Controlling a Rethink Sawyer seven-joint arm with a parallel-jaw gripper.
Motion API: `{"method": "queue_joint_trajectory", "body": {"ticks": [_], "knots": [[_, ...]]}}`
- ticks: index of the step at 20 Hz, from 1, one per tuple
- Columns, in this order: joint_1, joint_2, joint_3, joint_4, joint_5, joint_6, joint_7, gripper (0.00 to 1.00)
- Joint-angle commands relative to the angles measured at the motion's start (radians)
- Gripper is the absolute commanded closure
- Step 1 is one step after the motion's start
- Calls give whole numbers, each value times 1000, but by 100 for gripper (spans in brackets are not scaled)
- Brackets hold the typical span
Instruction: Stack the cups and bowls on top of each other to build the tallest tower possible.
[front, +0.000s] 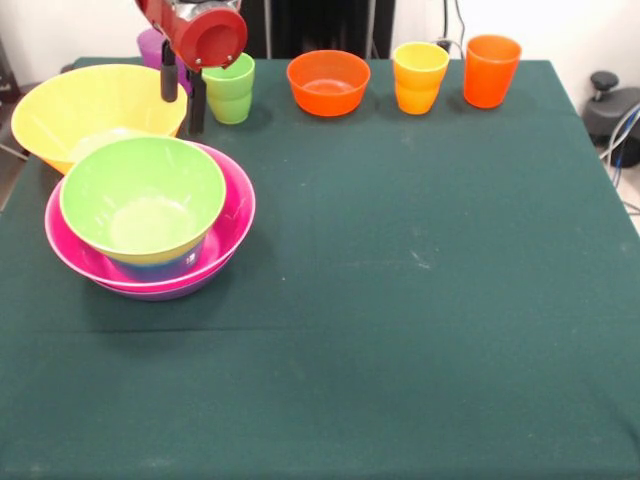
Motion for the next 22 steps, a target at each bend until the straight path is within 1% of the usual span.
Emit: {"method": "queue_joint_trajectory", "body": {"ticks": [1, 8, 11, 17, 21, 22], "knots": [[9, 4, 78, 113, 2, -3, 113, 0], [36, 13, 53, 131, 24, -23, 186, 0], [43, 14, 54, 139, 45, -17, 204, 0], [77, 38, 11, 133, 65, -27, 252, 0], [96, 50, -7, 161, 114, -47, 314, 0], [110, 56, -27, 163, 128, -39, 347, 0]]}}
